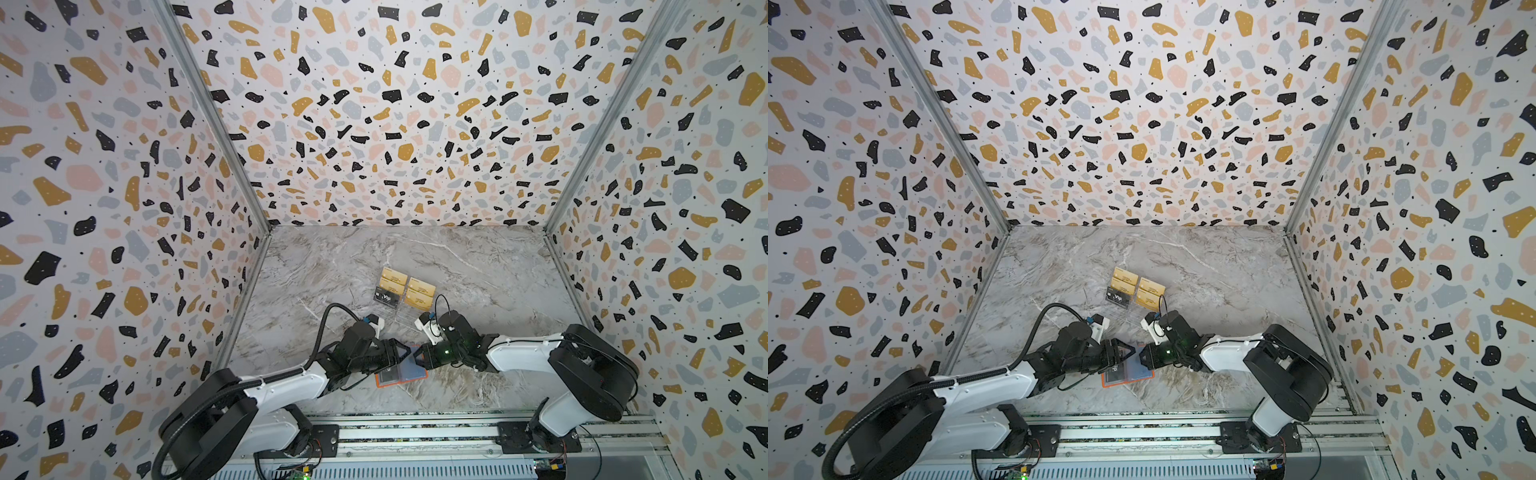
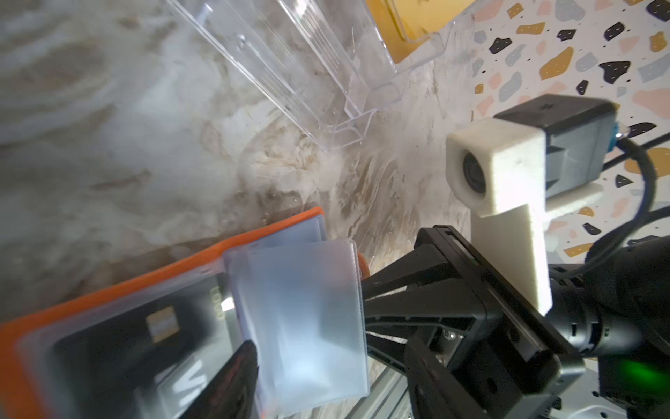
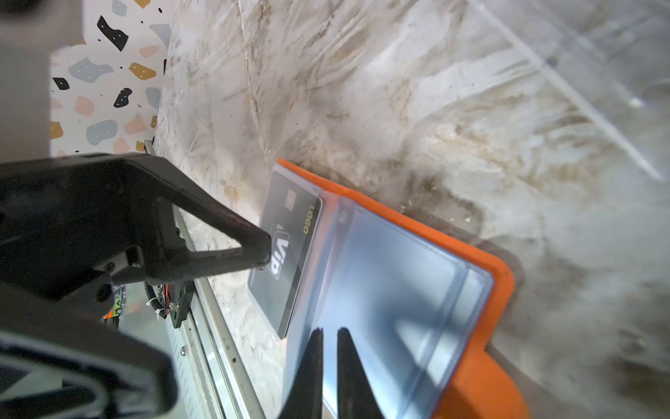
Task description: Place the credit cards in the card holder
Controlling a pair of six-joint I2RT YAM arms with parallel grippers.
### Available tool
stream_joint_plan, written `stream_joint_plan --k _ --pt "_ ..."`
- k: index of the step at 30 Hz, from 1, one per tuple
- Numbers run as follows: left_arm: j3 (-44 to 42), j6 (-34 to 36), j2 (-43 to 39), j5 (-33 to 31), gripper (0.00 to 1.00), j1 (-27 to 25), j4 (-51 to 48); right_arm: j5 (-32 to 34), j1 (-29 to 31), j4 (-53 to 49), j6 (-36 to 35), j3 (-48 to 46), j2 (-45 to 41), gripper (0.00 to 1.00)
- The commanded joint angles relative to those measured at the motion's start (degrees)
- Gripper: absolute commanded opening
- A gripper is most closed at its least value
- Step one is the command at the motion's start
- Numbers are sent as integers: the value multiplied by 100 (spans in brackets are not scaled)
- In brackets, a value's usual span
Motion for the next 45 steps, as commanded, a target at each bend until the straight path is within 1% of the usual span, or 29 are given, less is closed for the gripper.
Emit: stream_joint_plan --k 1,5,9,10,13,16,20,25,30,36,41,45 --pt "7 407 -89 -283 66 27 -992 -135 92 -8 -115 213 64 12" --pt "-52 325 -340 -436 61 111 -1057 -231 239 -18 -214 395 160 14" --pt "-175 176 -816 -577 48 415 -1202 -282 410 -94 -352 598 297 15" --pt "-185 149 -963 -610 46 455 -1276 -298 433 -103 -370 634 339 15" --pt "-136 117 -1347 -754 41 484 -1566 -275 496 -134 -424 739 522 15" --pt "-81 117 -1537 -800 39 484 -1791 -296 547 -178 -470 897 756 15" --pt "-69 250 -1373 -505 37 484 -1824 -296 596 -83 -415 979 935 15" --pt "-141 301 -1042 -271 34 475 -1550 -235 622 79 -242 975 1048 14" --pt "-155 337 -727 -113 29 467 -1250 -85 621 179 -89 944 1053 14" --pt "-255 379 -351 97 27 457 -876 2 605 216 -21 1022 851 14" --pt "-300 483 -247 13 27 457 -940 86 413 -502 -505 1570 632 15" --pt "-273 574 -224 -113 27 457 -1088 140 92 -1448 -1237 2449 746 24"
